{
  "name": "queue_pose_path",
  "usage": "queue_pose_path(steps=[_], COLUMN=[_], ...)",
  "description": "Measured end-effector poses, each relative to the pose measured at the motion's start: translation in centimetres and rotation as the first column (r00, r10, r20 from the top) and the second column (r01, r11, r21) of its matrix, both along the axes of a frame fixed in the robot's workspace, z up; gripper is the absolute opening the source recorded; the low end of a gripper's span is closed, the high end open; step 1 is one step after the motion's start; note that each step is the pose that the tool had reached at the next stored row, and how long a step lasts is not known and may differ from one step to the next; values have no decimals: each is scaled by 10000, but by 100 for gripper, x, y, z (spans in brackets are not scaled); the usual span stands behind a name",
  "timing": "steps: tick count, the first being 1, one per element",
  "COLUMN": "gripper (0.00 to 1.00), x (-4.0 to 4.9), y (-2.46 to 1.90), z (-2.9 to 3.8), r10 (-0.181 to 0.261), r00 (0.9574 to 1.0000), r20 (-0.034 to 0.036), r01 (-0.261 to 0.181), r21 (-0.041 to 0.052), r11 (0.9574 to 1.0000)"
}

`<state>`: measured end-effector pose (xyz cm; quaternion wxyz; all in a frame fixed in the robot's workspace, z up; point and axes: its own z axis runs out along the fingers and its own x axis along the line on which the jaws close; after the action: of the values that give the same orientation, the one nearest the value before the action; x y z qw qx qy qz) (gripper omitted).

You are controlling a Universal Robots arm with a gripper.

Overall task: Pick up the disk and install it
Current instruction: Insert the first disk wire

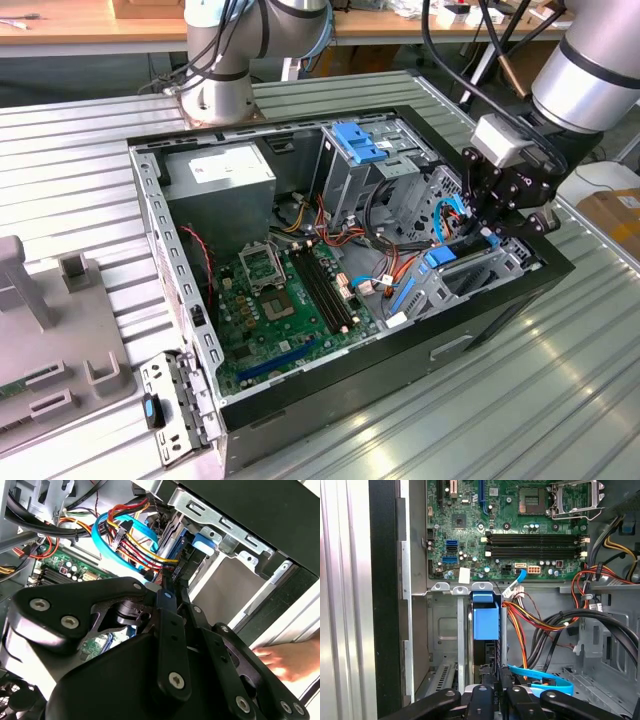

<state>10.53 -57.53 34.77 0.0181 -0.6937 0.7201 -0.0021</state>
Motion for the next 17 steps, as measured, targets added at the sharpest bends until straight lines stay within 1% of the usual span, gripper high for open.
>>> queue_pose_path(steps=[7,14,17], gripper=[17,17,17], x=[10,10,10], y=[0,0,0], z=[-2,-31,-29], r10=[0,1,0], r00=[10000,10000,10000], r20=[0,0,0], r01=[0,-1,0], r21=[1,7,2], r11=[10000,10000,10000])
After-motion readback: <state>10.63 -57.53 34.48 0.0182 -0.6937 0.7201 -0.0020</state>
